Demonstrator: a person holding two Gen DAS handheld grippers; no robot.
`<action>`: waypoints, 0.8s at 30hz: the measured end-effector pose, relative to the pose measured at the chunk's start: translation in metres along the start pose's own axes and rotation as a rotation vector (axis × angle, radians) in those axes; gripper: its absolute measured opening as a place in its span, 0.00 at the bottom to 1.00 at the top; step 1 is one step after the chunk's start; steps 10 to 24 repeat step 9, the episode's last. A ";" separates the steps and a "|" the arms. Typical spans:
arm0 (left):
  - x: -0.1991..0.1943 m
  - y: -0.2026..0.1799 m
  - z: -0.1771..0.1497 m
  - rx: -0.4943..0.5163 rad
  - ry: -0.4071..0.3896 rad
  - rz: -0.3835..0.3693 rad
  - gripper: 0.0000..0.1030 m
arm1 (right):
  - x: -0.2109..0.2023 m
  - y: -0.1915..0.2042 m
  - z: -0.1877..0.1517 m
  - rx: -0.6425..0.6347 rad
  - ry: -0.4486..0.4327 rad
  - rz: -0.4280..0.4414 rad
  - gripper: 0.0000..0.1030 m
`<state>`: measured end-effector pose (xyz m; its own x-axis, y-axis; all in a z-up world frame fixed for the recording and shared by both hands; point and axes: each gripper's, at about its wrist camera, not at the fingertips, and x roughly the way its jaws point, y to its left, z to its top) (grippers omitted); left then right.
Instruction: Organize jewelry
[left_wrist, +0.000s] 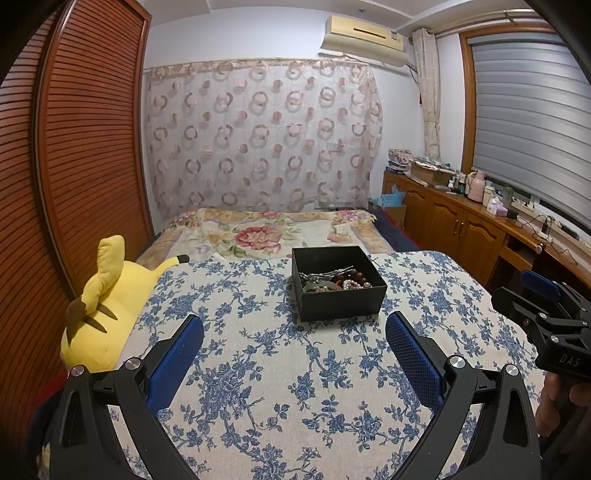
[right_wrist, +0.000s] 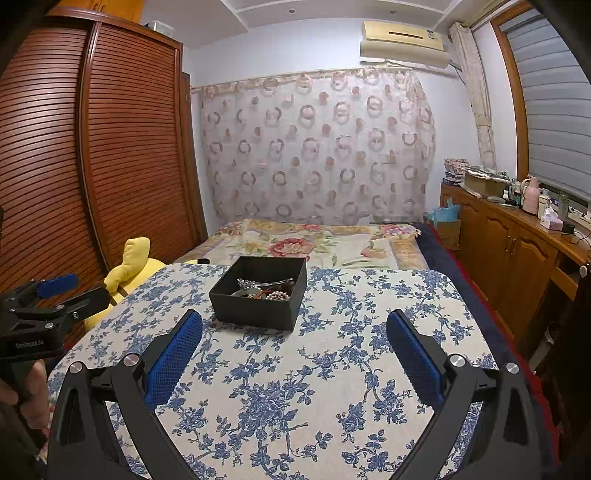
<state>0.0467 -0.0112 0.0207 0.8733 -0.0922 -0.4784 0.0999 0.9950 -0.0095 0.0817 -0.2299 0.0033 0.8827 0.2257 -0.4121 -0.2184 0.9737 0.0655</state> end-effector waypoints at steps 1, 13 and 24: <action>0.000 0.002 0.000 0.000 0.000 -0.001 0.93 | 0.000 0.000 0.000 0.000 0.000 0.000 0.98; 0.000 0.002 0.000 0.000 0.000 0.001 0.93 | 0.001 0.001 -0.001 -0.002 -0.001 -0.001 0.98; 0.000 0.002 0.000 0.000 0.000 0.001 0.93 | 0.001 0.001 -0.001 -0.002 -0.001 -0.001 0.98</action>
